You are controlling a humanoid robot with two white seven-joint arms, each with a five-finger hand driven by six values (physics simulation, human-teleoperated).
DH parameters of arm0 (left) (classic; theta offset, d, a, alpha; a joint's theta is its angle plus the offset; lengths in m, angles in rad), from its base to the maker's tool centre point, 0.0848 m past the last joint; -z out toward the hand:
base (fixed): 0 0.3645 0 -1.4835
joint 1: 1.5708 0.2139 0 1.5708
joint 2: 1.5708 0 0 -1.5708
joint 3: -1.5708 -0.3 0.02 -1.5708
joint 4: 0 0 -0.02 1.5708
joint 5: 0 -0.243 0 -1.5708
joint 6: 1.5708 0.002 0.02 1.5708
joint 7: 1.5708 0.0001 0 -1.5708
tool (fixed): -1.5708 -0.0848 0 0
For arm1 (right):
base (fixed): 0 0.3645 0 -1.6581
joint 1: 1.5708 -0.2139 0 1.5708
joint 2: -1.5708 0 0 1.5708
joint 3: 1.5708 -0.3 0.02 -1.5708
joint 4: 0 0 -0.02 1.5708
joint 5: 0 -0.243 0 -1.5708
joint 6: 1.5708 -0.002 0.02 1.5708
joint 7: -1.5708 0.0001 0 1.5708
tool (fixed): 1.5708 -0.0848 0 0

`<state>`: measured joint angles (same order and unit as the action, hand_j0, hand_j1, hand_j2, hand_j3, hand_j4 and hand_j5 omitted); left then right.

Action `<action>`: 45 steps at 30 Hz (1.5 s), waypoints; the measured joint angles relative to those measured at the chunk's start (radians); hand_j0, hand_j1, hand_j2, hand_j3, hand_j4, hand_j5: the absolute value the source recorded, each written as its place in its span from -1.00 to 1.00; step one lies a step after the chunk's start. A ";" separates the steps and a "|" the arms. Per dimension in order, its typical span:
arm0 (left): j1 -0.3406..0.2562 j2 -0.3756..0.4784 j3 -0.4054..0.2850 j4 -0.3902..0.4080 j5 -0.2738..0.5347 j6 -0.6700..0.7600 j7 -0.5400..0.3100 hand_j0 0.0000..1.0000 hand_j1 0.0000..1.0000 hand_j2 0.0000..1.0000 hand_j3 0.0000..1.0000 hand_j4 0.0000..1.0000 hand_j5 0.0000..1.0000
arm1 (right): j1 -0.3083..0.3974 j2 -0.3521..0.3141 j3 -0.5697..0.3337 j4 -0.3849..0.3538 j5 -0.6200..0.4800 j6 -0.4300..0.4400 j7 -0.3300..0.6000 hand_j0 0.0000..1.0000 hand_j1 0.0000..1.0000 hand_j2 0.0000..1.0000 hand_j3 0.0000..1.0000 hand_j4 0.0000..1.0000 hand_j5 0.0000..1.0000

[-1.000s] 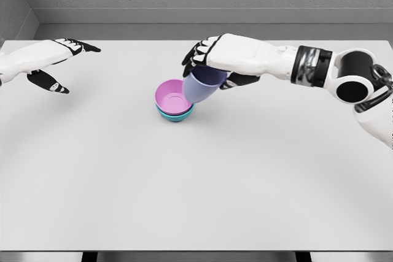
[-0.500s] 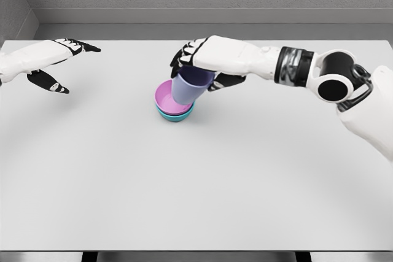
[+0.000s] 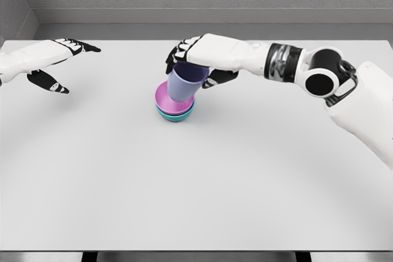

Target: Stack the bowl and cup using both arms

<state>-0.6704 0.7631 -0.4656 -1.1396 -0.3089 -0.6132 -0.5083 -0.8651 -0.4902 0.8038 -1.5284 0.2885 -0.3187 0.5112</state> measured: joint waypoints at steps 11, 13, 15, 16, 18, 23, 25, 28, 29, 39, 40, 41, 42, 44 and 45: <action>0.000 0.000 0.000 0.000 0.000 0.000 0.000 1.00 1.00 1.00 1.00 1.00 1.00 | 0.000 0.009 0.022 0.031 0.001 0.001 0.000 0.21 0.21 0.21 0.21 0.21 0.21; 0.000 0.000 0.000 0.000 0.000 0.000 0.000 1.00 1.00 1.00 1.00 1.00 1.00 | 0.000 0.014 0.023 0.033 0.001 0.001 0.000 0.21 0.21 0.21 0.21 0.21 0.21; 0.000 0.000 0.000 0.000 0.000 0.000 0.000 1.00 1.00 1.00 1.00 1.00 1.00 | -0.012 0.022 0.024 0.036 0.000 0.001 0.000 0.21 0.21 0.21 0.21 0.21 0.21; 0.000 0.000 0.000 0.000 0.000 0.000 0.000 1.00 1.00 1.00 1.00 1.00 1.00 | -0.018 0.025 0.028 0.039 0.000 0.001 0.000 0.21 0.21 0.21 0.21 0.21 0.21; 0.000 0.000 0.000 0.000 0.000 0.000 0.000 1.00 1.00 1.00 1.00 1.00 1.00 | -0.018 0.032 0.036 0.045 0.000 0.001 0.000 0.21 0.21 0.21 0.21 0.21 0.21; 0.000 0.000 0.000 0.000 0.000 0.000 0.000 1.00 1.00 1.00 1.00 1.00 1.00 | -0.023 0.041 0.052 0.063 0.000 0.003 0.000 0.21 0.21 0.21 0.21 0.21 0.21; 0.000 0.000 0.000 0.000 0.000 0.000 0.000 1.00 1.00 1.00 1.00 1.00 1.00 | -0.026 0.042 0.061 0.071 0.000 0.005 -0.001 0.21 0.21 0.21 0.21 0.21 0.21; 0.000 0.000 0.000 0.000 0.000 0.000 0.000 1.00 1.00 1.00 1.00 1.00 1.00 | -0.026 0.043 0.068 0.086 0.000 0.006 -0.002 0.21 0.21 0.21 0.21 0.21 0.21; 0.000 0.000 0.000 0.000 0.000 0.000 0.000 1.00 1.00 1.00 1.00 1.00 1.00 | -0.026 0.043 0.070 0.089 0.000 0.006 -0.002 0.21 0.21 0.21 0.21 0.21 0.21; 0.000 0.000 0.000 0.000 0.000 0.000 0.000 1.00 1.00 1.00 1.00 1.00 1.00 | -0.034 0.062 0.083 0.119 -0.002 0.035 -0.004 0.99 0.99 0.99 0.99 0.99 0.99; 0.000 0.000 0.000 0.000 0.000 0.000 0.000 1.00 1.00 1.00 1.00 1.00 1.00 | -0.034 0.064 0.084 0.119 -0.002 0.040 -0.004 0.99 0.99 0.99 0.99 0.99 0.99; 0.000 0.000 0.000 0.000 0.000 0.000 0.000 1.00 1.00 1.00 1.00 1.00 1.00 | -0.034 0.066 0.085 0.120 -0.002 0.043 -0.004 0.99 0.99 0.99 0.99 0.99 0.99; 0.000 0.000 0.000 0.000 0.000 0.000 0.000 1.00 1.00 1.00 1.00 1.00 1.00 | -0.034 0.067 0.086 0.120 -0.002 0.045 -0.004 0.99 0.99 0.99 0.99 0.99 0.99; 0.000 0.000 0.000 0.000 0.000 0.000 0.000 1.00 1.00 1.00 1.00 1.00 1.00 | -0.034 0.069 0.087 0.120 -0.003 0.048 -0.004 0.99 0.99 0.99 0.99 0.99 0.99; 0.000 0.000 0.000 0.000 0.000 0.000 0.000 1.00 1.00 1.00 1.00 1.00 1.00 | -0.034 0.069 0.087 0.120 -0.003 0.049 -0.004 0.99 0.99 0.99 0.99 0.99 0.99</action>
<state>-0.6703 0.7631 -0.4656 -1.1396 -0.3089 -0.6132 -0.5083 -0.8989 -0.4210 0.8911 -1.4081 0.2859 -0.2701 0.5071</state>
